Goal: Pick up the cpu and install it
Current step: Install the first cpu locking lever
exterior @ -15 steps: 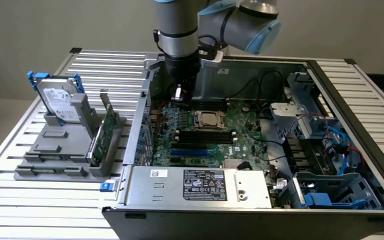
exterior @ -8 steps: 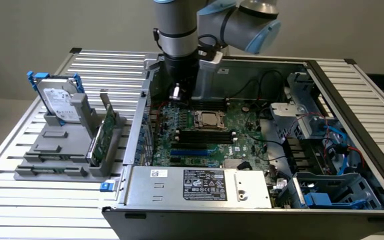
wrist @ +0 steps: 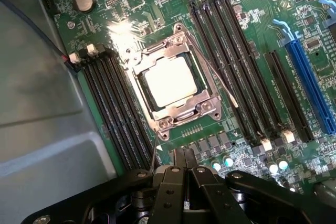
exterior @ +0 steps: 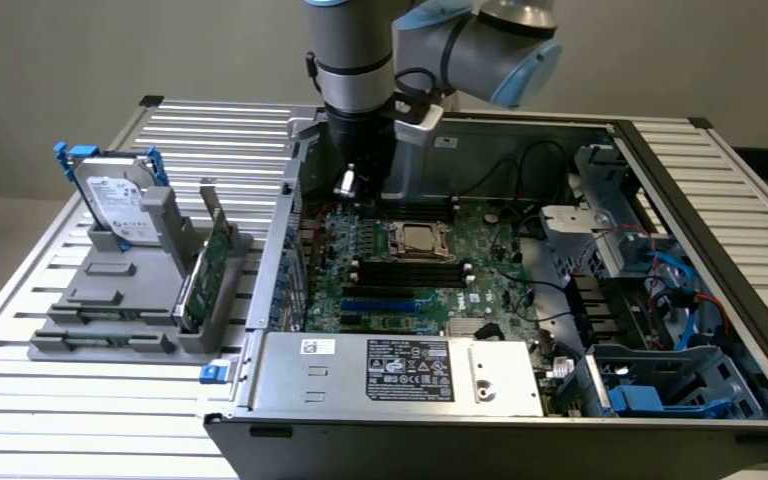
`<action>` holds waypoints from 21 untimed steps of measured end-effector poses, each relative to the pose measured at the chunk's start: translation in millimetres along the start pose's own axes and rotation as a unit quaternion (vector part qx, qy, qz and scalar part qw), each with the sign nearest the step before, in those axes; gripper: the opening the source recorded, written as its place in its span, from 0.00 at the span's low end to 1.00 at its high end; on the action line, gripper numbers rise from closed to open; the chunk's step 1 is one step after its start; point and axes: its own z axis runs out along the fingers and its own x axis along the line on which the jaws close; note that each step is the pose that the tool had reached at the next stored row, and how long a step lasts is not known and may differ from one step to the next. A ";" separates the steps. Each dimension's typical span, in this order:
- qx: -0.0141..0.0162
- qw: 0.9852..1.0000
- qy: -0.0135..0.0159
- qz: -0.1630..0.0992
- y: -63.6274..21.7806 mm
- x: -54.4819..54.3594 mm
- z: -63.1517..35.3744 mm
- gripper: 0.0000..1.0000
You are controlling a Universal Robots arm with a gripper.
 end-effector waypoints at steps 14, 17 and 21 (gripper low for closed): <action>0.004 0.996 -0.008 0.085 -0.3 -0.6 -0.2 0.11; 0.016 0.995 -0.008 0.093 -0.5 -1.6 -0.3 0.11; 0.032 0.994 -0.006 0.102 -1.7 -2.3 -0.6 0.11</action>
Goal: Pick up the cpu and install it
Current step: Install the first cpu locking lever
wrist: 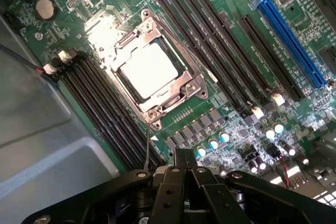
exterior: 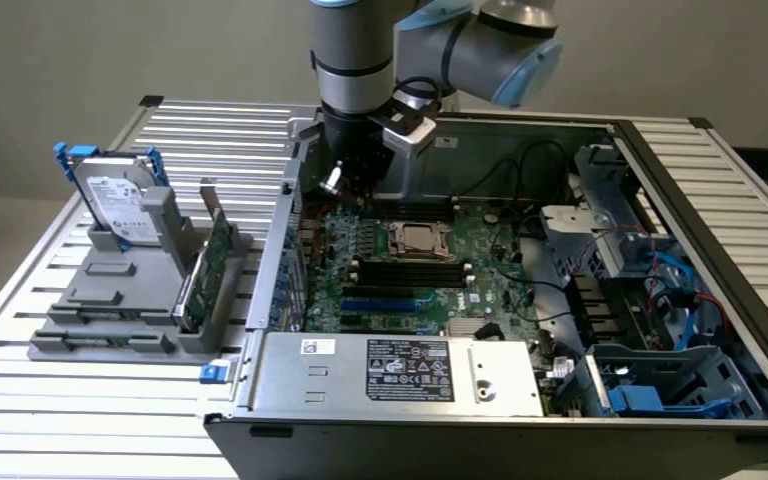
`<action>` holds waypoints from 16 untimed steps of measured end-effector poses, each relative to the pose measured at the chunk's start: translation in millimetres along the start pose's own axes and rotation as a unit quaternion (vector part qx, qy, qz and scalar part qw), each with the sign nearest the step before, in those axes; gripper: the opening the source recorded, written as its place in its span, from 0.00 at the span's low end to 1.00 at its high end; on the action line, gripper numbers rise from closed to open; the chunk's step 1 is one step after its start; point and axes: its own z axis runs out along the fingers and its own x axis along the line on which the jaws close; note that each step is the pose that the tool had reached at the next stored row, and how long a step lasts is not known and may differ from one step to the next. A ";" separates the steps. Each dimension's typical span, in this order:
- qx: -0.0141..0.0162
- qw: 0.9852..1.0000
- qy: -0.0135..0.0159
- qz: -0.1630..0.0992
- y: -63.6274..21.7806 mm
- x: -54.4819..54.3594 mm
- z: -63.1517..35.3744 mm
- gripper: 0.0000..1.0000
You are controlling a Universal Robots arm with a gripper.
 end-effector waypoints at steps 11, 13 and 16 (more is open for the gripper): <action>0.044 0.998 0.031 0.024 -3.0 -2.3 -0.2 0.11; 0.050 0.998 0.039 0.030 -3.3 -2.5 -0.2 0.11; 0.055 0.997 0.047 0.036 -3.4 -3.2 -0.3 0.11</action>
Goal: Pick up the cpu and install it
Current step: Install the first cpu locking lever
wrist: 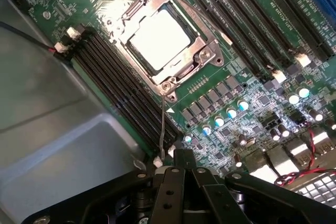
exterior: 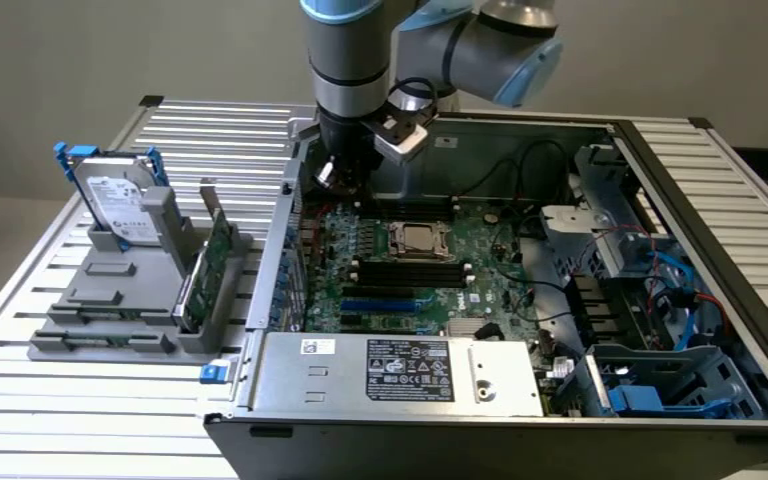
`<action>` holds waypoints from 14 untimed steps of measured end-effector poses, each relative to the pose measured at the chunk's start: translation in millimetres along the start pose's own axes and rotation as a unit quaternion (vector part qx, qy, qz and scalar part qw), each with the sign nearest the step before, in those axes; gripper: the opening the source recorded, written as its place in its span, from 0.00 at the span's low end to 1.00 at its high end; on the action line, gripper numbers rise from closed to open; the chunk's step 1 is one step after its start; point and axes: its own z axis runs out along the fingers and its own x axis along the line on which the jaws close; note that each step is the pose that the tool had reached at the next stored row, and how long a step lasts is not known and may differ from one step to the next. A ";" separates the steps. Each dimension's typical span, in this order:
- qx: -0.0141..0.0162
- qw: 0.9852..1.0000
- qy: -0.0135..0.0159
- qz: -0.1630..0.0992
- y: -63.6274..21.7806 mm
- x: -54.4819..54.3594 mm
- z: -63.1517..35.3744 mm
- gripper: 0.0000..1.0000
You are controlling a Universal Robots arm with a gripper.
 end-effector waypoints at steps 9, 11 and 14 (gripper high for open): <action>0.014 1.000 0.019 0.008 0.3 -0.4 -0.1 0.11; 0.014 1.000 0.019 0.008 0.3 -0.4 -0.1 0.11; 0.012 1.000 0.021 0.007 0.5 -0.3 -0.2 0.11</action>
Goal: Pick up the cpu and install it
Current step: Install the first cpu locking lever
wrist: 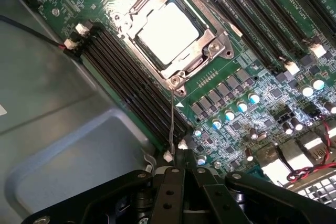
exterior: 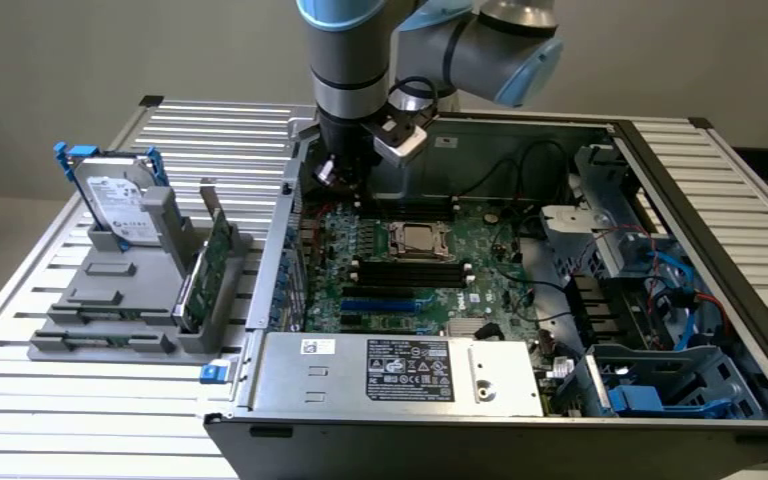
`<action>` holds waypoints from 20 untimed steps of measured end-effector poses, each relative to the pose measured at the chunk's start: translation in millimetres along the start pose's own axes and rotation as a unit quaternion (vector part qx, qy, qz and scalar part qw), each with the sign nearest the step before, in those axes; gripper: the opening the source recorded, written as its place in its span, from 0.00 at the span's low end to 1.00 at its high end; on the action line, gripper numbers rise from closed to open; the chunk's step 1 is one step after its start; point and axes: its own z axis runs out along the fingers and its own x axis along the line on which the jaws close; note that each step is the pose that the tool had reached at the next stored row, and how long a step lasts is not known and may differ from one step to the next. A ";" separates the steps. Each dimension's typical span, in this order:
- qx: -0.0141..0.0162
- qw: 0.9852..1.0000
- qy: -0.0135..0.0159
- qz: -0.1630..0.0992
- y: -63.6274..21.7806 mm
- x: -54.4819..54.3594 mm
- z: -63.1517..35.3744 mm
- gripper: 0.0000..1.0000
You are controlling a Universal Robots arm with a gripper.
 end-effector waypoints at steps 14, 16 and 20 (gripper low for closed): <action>-0.017 1.000 0.015 -0.007 6.3 5.7 0.3 0.11; -0.020 1.000 0.018 -0.008 8.0 7.2 0.4 0.11; -0.025 0.999 0.023 -0.010 12.1 10.8 0.6 0.11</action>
